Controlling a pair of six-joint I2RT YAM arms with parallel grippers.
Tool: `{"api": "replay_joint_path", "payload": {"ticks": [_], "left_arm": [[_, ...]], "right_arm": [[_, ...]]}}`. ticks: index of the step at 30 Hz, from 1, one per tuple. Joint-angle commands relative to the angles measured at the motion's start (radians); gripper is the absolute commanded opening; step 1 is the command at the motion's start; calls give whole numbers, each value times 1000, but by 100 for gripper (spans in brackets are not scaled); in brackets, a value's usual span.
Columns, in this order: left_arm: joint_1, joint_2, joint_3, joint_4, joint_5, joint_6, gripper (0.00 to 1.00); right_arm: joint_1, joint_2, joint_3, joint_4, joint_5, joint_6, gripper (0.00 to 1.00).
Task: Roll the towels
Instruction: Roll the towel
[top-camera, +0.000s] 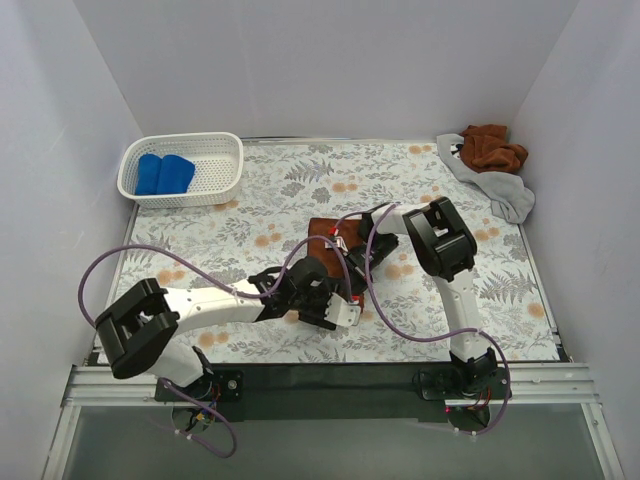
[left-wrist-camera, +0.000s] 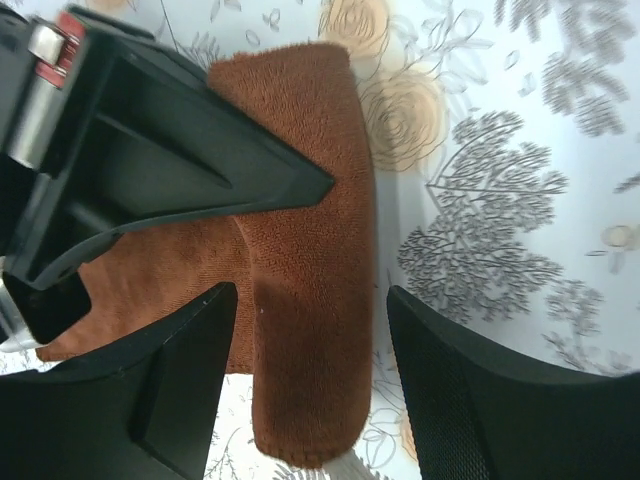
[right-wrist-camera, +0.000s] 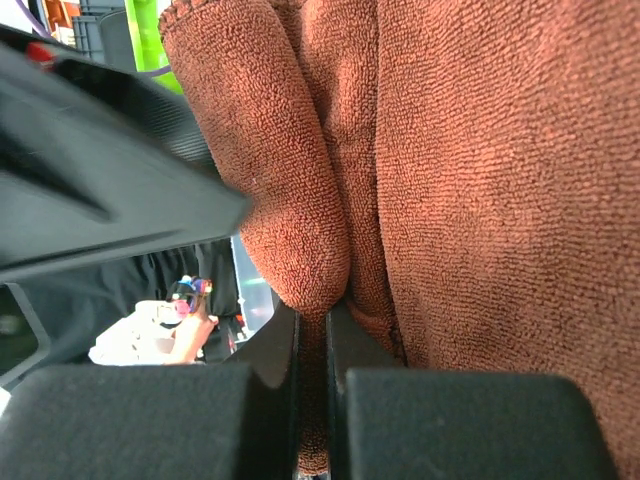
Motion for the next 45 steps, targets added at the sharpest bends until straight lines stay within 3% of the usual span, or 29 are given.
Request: {"api": "replay_joint_path", "payload": {"ticks": [1,4,6,7,11,15,17,23,26,31,37,45], "left_arm": [[-7,36,-22,99,-90,37,57],[-17,70,-35,87,-76,49,47],[-18,96,-27,38,-51,48,36],[-18,108,-3,12,-44,32,26],[-18,155,48,-109,7,-21,17],[-14,173,99,-244,103,-70,16],[-6,203,152,-299,180,-95,16],[120,314,324,-511,450,-149,18],[203,433,450,-643,591,-144,20],[299,630,615,-781,677,-123,22],[358,848,778,-982,740,-3,25],[387,1000,953,-1079,723,44,29]], "right_arm": [[6,35,22,-6,44,-40,1],[-1,43,31,-12,32,-34,1],[-15,37,37,-11,38,-25,2],[-20,34,46,-9,42,-17,3],[-81,-1,90,-6,81,26,23],[-144,-72,170,-3,191,59,42],[-184,-101,233,6,242,91,46],[-303,-265,284,56,340,122,48],[-340,-388,217,109,363,110,49],[-348,-647,-16,236,398,30,48],[-253,-866,-214,363,469,4,45],[89,-931,-426,625,742,24,52]]}}
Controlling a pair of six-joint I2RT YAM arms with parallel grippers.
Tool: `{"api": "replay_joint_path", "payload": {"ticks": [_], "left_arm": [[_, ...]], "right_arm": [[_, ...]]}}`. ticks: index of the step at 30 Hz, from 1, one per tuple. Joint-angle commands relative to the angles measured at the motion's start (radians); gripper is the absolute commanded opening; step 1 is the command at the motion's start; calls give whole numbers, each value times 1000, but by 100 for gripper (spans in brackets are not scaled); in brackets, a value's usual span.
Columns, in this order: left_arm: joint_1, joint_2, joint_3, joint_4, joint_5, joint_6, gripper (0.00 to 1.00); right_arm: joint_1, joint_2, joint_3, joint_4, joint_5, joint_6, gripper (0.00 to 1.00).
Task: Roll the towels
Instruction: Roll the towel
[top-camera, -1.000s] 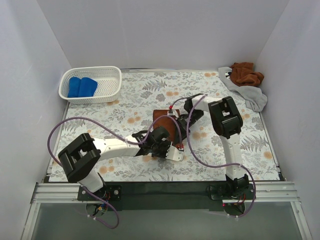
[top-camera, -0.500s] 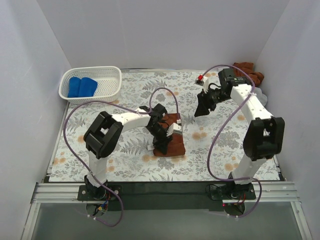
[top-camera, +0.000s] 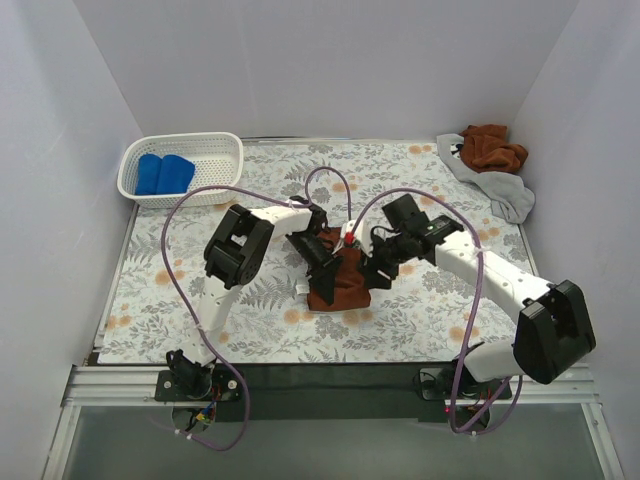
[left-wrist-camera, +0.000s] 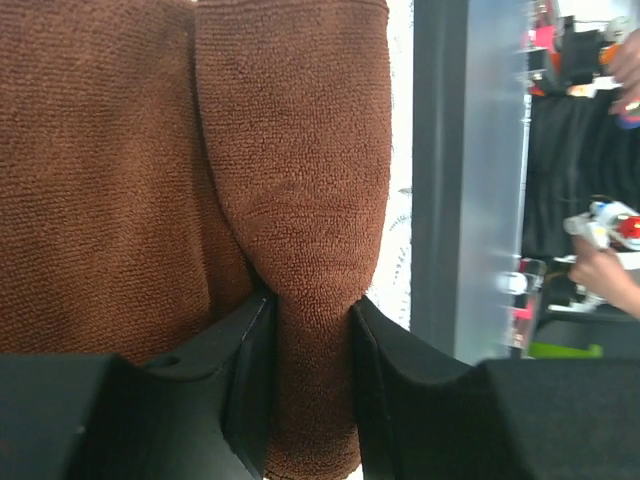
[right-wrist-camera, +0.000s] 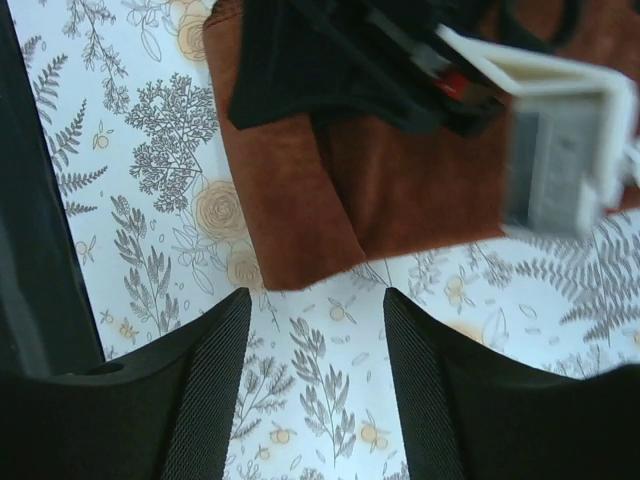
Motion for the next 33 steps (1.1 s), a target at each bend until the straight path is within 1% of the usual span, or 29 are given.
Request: {"api": "replay_joint_path", "payload": {"ticks": [1,2,5,10,15,20,21,23,24,25,26,27,29,30,31,33], "left_arm": [[2,83,45,-16,-146,81,29],[3,89,51,-18,-151,80,29],[10,107,70,-19,-153,78,31],[16,118,71,-4,-153,65,34],[23,121,76,14,-151,54,36],[28,120,78,17,-153,58,37],[26,117,76,19,-147,58,37],[34,91,59,48,-145,49,39],[37,71,47,68,-145,23,42],[43,49,33,91,-139,13,43],[60,26,16,129,-133,5,45],[72,-32,-13,144,-125,-3,47],[114,-90,-39,184,-93,-14,49],[129,-142,-59,195,-90,-27,75],[160,-167,-65,203,-82,-30,78],[190,-221,-68,204,-79,-37,79]], "right_arm": [[101,0,-49,175,146,-9,53],[136,14,-53,187,158,-12,55],[185,83,-61,236,181,-18,56],[240,141,-76,263,166,-24,55],[259,192,-87,258,131,-21,52],[270,221,-121,263,135,-52,50],[270,229,-124,264,146,-53,47],[270,247,-139,263,143,-70,27],[270,253,-142,260,137,-76,18],[270,256,-142,251,124,-85,3],[268,264,-141,222,111,-92,1],[266,266,-136,209,79,-96,1],[260,269,-130,165,28,-102,1],[259,272,-121,148,14,-108,1],[256,279,-115,120,3,-111,1],[250,287,-99,97,-21,-118,1]]}}
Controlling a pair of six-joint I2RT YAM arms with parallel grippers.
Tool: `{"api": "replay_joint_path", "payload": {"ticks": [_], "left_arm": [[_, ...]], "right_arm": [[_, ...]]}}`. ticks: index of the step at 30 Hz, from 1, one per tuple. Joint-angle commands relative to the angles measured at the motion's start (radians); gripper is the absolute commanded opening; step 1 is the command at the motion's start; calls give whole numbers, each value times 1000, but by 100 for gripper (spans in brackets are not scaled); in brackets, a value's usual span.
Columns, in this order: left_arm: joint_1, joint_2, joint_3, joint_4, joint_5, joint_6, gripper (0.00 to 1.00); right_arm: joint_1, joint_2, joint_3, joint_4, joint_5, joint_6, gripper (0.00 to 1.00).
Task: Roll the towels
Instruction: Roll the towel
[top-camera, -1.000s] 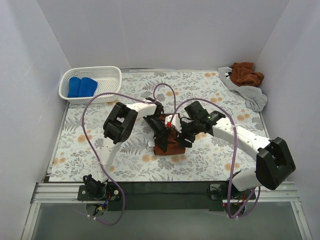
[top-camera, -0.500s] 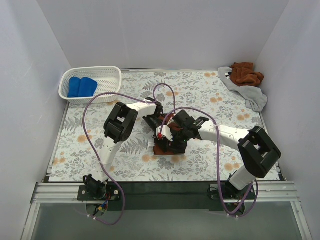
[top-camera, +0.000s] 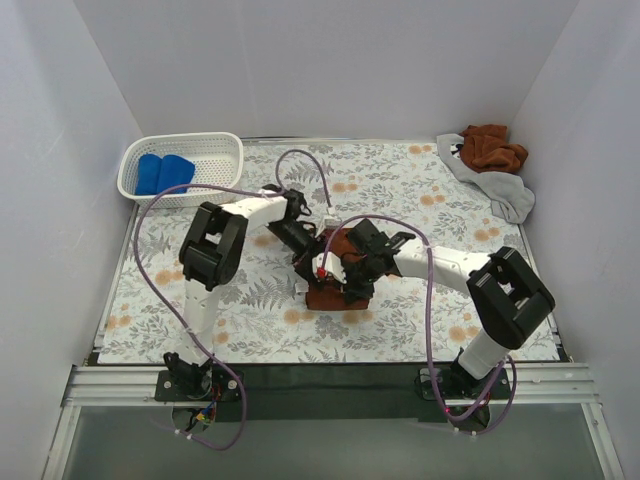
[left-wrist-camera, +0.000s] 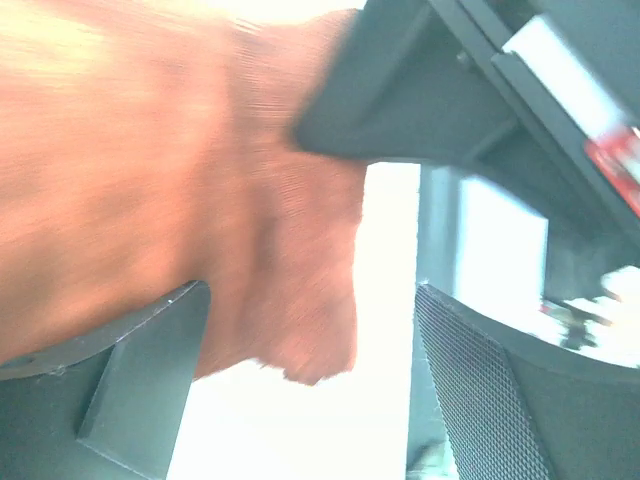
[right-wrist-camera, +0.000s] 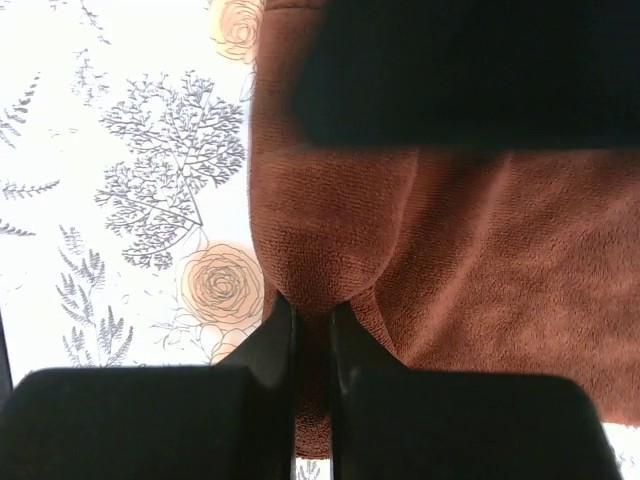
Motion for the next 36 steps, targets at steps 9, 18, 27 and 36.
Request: {"api": "replay_joint_path", "payload": {"ticks": [9,18,27,36], "left_arm": [[264,-448,-202,420,-271,-67,98],[71,-886,-604,685,-545,-17,98],[-341,-899,-727,873,-797,75,93],[-447,-749,-706,906,-808,144,74]], "right_arm": [[-64,176,166,-336,-306,11,1],[-130,433,386,-558,-475,36,1],[-187,590,490,-727,-601,-73,1],[-213,690,526,-807,-659,-145,1]]}}
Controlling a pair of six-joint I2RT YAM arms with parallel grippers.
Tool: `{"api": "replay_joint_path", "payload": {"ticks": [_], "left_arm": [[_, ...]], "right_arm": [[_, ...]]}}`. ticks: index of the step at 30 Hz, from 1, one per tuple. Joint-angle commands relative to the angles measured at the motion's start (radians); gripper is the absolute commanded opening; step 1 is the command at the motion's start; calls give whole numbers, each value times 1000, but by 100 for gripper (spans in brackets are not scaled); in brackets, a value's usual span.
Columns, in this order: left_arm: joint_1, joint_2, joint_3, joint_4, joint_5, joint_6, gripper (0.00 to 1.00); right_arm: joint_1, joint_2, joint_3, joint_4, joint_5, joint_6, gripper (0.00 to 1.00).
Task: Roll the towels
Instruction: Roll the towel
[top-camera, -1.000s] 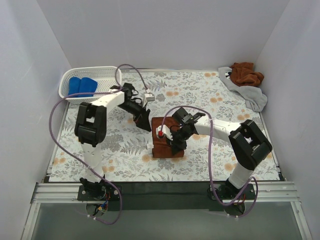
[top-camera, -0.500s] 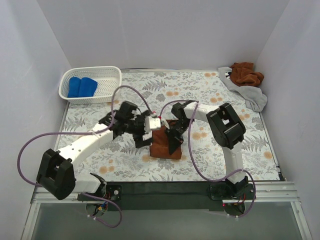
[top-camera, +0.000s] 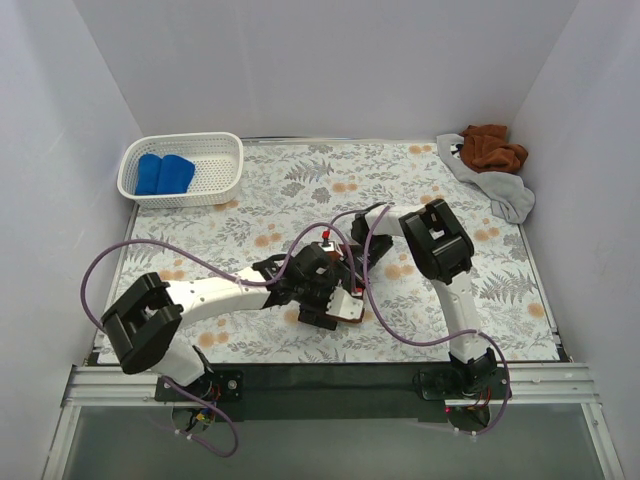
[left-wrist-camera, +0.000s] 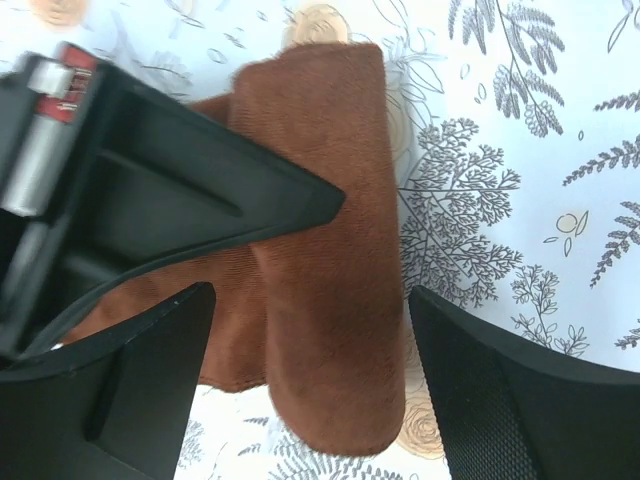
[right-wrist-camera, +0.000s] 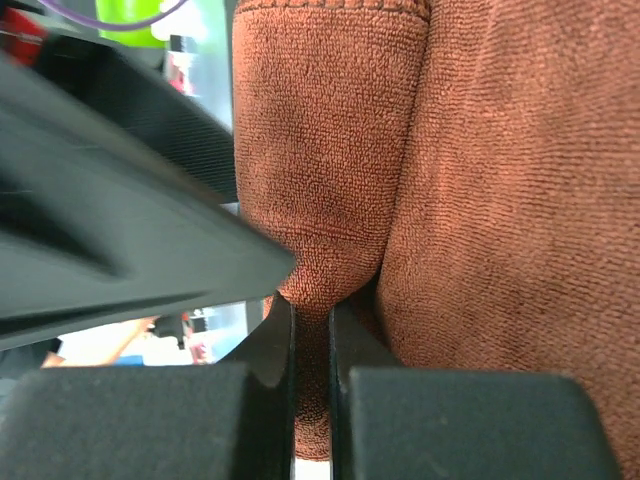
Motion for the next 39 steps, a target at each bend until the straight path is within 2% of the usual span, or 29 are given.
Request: {"api": "replay_joint_path", "payload": {"ticks": [1,4,6,8,9,12,13,14,18,21,22,25,31,36,39], "left_arm": [[-11,21,17,29,-17,39,73],[-11,59,14,11,-24,54,65],[-11,77,14,2,-15,50,53],[-9,82,20,-29,17,45,44],[-11,88,31,-44,31,40,38],[-9,99,49,-121,86,37,30],[-9,116,68,-173,101,39,27],[-8,125,77,-200,132,37,27],[15,174,129,-300,221,2,24],[55,232,187,-354,276,-38,22],[81,251,232,-386,298,-44,19],[144,347,315,-481,399,-67,19],[222,568,559,-668,523,-52,21],[270,737,712,-785,580,-6,21],[297,829,761,-825,598,11,21]], "right_arm": [[-7,32,20,-49,-5,-69,1],[-13,41,26,-59,-5,-84,1],[-13,43,31,-63,-6,-88,1],[-16,36,35,-61,-6,-88,1],[-22,29,39,-60,-6,-78,5],[-58,10,66,-58,0,-52,20],[-70,-9,78,-58,6,-34,27],[-84,-23,91,-56,20,-22,31],[-194,-115,186,-52,81,43,58],[-274,-193,241,-40,130,83,68],[-291,-216,246,-33,141,89,68],[-358,-333,218,11,196,101,68],[-397,-626,1,154,287,84,62],[-334,-828,-192,259,367,77,58],[-199,-908,-297,378,461,129,59]]}}
